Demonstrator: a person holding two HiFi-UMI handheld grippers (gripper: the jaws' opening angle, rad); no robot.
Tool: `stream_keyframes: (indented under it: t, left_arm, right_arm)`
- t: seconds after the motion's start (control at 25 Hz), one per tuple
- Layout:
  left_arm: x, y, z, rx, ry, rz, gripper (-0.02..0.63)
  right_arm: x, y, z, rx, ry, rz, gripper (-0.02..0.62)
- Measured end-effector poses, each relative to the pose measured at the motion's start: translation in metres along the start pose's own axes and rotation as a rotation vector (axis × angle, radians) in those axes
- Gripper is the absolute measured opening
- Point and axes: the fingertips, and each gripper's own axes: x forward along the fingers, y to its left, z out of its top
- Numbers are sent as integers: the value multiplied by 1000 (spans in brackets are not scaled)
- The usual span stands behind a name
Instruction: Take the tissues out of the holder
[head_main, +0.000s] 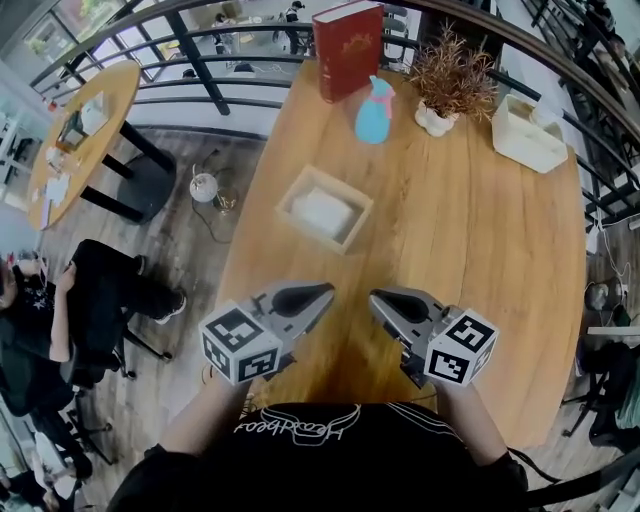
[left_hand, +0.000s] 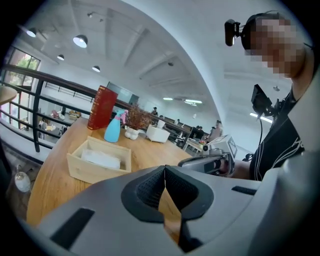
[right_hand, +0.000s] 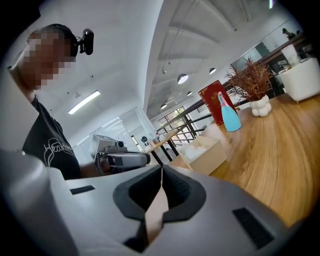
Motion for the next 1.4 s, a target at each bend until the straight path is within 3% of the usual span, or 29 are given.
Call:
stream_keyframes:
  t: [0.4, 0.76, 1.16, 1.4]
  left_arm:
    - [16, 52, 23, 74, 25, 62, 15]
    - [31, 94, 32, 178, 125, 123, 25]
    - [43, 140, 32, 293, 287, 181, 233]
    - [52, 178, 19, 288, 404, 214, 261]
  right_arm:
    - [21, -25, -18, 51, 26, 30, 18]
    - [33, -25, -46, 79, 95, 67, 18]
    - [38, -23, -55, 131, 97, 95, 18]
    - [40, -23, -55, 166, 78, 107, 18]
